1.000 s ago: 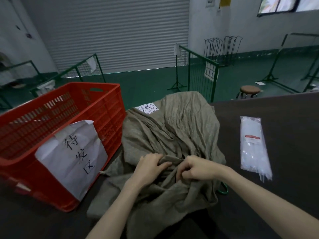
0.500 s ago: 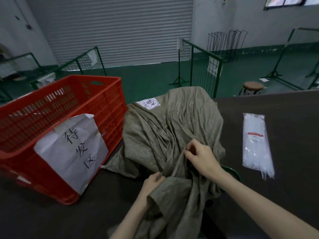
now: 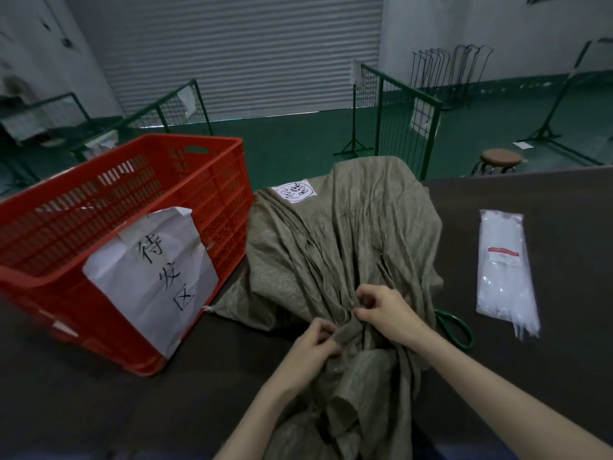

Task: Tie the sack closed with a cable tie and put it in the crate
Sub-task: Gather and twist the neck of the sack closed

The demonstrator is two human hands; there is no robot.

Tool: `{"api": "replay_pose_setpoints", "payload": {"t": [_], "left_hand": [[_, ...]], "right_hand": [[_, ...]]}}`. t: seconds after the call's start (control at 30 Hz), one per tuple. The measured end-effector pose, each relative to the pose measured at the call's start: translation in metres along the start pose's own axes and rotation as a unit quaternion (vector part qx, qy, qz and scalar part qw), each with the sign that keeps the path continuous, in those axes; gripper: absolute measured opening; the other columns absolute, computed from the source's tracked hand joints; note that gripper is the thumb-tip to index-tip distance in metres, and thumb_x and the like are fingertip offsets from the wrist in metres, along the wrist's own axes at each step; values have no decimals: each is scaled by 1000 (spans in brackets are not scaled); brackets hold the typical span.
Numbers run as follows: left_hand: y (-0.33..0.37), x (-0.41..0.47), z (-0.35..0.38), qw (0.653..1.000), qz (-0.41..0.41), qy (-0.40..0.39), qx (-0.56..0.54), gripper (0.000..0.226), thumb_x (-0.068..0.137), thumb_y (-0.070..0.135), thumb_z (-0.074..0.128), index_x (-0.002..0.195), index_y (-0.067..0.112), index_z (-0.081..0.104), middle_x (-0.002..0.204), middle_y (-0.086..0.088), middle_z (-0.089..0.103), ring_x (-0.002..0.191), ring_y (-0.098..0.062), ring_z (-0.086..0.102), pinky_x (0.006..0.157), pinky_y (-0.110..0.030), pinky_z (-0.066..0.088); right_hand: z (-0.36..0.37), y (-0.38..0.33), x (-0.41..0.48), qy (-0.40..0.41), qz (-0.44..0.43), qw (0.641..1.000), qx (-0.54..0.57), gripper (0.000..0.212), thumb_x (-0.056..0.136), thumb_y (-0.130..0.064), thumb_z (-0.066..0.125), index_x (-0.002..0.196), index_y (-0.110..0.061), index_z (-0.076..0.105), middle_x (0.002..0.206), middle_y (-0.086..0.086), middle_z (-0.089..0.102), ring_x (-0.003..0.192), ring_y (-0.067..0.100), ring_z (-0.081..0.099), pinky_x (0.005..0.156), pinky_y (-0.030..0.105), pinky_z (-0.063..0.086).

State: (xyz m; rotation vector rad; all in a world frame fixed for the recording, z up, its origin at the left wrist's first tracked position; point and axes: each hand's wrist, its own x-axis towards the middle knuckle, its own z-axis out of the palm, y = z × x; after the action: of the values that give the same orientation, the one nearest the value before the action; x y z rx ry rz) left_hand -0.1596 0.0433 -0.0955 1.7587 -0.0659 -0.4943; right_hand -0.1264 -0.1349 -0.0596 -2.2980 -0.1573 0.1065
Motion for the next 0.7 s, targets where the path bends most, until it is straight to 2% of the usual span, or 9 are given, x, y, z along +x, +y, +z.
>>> {"api": "replay_pose_setpoints", "payload": {"t": [0.1,0.17,0.23,0.3,0.33,0.43,0.53,0.63,0.7], "left_hand": [[12,10,-1,987,-94,43,-126,36,82,38,62,109,16,54,92,-2,60,80,-14,57,68,-26,43],[19,23,-4,980,-110,76,-148,54,76,54,62,111,14,57,87,-2,63,71,-14,61,57,-22,44],[28,38,-6,971,-113,98,-188,68,67,63,66,113,13,62,89,-6,70,74,-21,69,60,-23,49],[40,47,-5,949,-112,107,-273,55,77,53,66,112,12,65,103,-12,73,96,-28,69,78,-31,53],[46,51,-4,938,-106,97,-315,47,83,45,62,113,9,66,108,-14,72,99,-28,69,82,-33,54],[63,58,1,922,-113,55,-367,40,89,37,57,110,5,68,104,-16,72,82,-23,72,74,-33,59],[68,67,4,914,-162,77,-365,36,88,32,59,108,4,67,83,-14,74,65,-23,72,64,-32,59],[66,71,9,903,-190,118,-368,38,88,30,59,113,2,65,79,-15,72,66,-27,69,59,-33,56],[64,69,11,900,-185,91,-384,34,91,31,54,104,3,67,71,-14,73,60,-26,70,59,-31,54]], "right_hand": [[-1,-2,-2,-5,-19,1000,9,14,76,-9,67,85,-2,59,72,4,56,69,12,49,58,15,35],[0,-4,-5,-18,-38,999,19,14,74,-10,67,83,-5,57,70,1,54,67,9,47,60,23,36],[-1,-9,-8,-25,-59,998,28,14,72,-10,67,79,-8,55,66,-4,50,62,5,44,58,22,35],[-3,-15,-11,-24,-77,996,30,15,70,-10,67,75,-12,53,63,-7,48,58,2,42,56,20,34],[-4,-18,-11,-25,-84,996,29,16,69,-10,67,73,-13,53,62,-7,48,58,2,42,56,20,35],[-8,-24,-12,-35,-93,994,35,17,66,-12,67,68,-17,50,62,-6,49,58,2,43,56,22,35],[-9,-24,-15,-46,-100,993,41,25,68,-12,68,62,-23,47,59,-8,48,56,2,44,56,19,34],[-11,-21,-19,-67,-97,993,31,30,73,-13,69,59,-25,46,57,-8,48,56,1,44,55,18,34],[-17,-20,-22,-83,-94,992,25,28,75,-17,70,60,-25,47,58,-8,49,56,0,45,55,18,35]]}}
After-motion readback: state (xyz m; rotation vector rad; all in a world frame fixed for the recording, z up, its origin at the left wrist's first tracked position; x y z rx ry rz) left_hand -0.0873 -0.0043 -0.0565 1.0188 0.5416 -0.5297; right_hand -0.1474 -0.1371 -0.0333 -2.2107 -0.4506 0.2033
